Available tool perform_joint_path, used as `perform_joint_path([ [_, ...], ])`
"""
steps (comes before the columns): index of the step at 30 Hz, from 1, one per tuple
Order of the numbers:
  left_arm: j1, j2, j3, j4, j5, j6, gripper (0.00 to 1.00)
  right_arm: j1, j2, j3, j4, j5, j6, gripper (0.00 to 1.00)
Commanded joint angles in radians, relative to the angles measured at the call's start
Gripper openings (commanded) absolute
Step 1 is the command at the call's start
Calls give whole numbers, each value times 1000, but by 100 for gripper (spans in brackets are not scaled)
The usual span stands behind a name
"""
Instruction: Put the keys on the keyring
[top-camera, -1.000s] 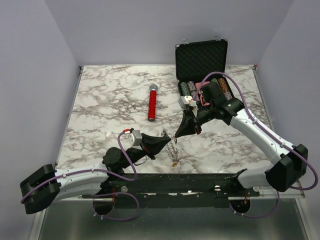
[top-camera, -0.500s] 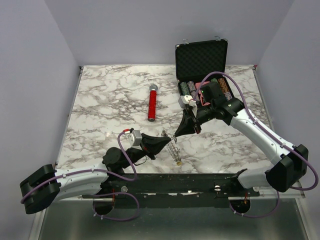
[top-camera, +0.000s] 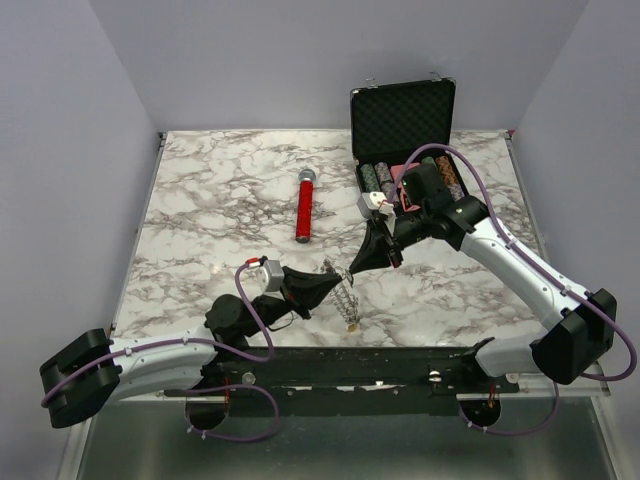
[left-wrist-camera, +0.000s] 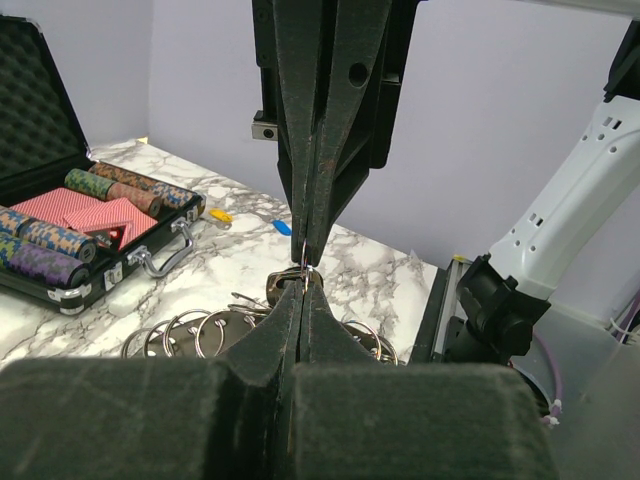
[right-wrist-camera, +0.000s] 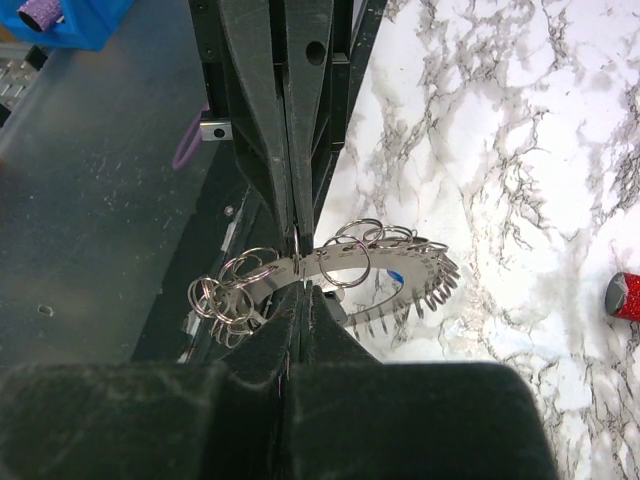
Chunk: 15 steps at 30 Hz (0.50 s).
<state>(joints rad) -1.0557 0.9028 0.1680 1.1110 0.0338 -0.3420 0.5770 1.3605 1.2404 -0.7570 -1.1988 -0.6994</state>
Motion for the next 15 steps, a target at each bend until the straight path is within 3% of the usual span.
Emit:
perform_joint_path([
  [1, -4, -13, 31, 29, -17, -5, 0, 7, -17, -9, -27, -35, -14, 0],
  [15, -4, -15, 30, 30, -20, 0, 0, 7, -15, -12, -36, -51, -20, 0],
])
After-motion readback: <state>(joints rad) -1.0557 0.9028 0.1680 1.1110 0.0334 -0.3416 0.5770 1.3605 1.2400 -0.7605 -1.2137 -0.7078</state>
